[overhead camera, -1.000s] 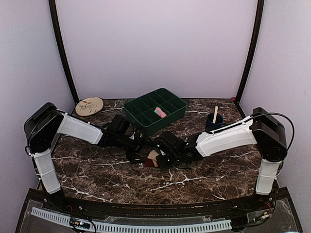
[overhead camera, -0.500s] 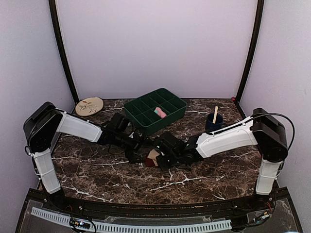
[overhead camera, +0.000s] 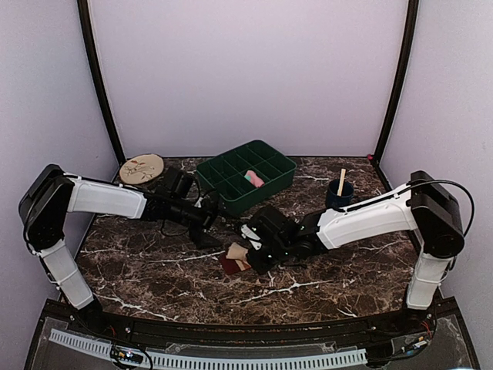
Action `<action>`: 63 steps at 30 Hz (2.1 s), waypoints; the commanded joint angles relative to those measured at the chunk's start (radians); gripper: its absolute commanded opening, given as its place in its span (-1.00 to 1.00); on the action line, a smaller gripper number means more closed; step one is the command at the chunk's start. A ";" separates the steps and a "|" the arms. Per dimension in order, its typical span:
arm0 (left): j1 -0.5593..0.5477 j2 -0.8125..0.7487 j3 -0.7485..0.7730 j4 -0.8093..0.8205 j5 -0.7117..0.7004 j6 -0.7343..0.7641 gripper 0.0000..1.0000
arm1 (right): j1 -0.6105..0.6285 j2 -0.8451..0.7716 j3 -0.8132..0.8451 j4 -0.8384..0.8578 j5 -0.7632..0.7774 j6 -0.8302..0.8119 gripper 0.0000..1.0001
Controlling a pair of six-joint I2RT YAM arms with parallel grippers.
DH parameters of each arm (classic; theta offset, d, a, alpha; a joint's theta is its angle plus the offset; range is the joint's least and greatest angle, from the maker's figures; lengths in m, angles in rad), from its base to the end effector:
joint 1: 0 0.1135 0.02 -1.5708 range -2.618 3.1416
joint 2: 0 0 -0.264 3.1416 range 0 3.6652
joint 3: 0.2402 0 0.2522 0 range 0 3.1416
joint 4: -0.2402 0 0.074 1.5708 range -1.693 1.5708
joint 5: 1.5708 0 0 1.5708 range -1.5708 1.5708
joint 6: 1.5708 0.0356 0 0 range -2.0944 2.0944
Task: Roll the socks
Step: Roll the sock at the center of the board.
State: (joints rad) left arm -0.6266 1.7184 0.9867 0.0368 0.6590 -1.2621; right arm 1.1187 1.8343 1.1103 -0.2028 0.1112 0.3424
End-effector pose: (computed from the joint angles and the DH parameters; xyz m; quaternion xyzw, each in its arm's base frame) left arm 0.2785 -0.2285 0.1902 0.1374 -0.8569 0.4969 0.0021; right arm 0.1686 0.3380 0.1636 -0.3422 0.8833 0.1716 0.2705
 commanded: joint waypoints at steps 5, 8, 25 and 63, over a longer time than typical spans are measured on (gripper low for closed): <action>-0.020 -0.080 -0.145 0.063 0.037 -0.088 0.98 | -0.003 0.014 0.028 0.062 -0.105 -0.134 -0.85; -0.020 -0.114 -0.210 0.096 0.035 -0.128 0.98 | -0.003 0.018 0.024 0.078 -0.096 -0.147 -0.84; -0.034 -0.062 -0.326 0.438 0.053 -0.426 0.98 | 0.001 0.068 0.072 0.125 -0.074 -0.145 -0.84; 0.005 0.071 -0.327 0.589 0.111 -0.428 -0.52 | -0.028 0.096 0.054 0.116 -0.112 -0.115 -0.84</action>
State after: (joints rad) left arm -0.6380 1.7782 0.6483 0.6228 0.7361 -1.7531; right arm 1.0985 1.9137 1.1759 -0.1001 0.0158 0.2188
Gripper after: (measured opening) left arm 0.257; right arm 0.079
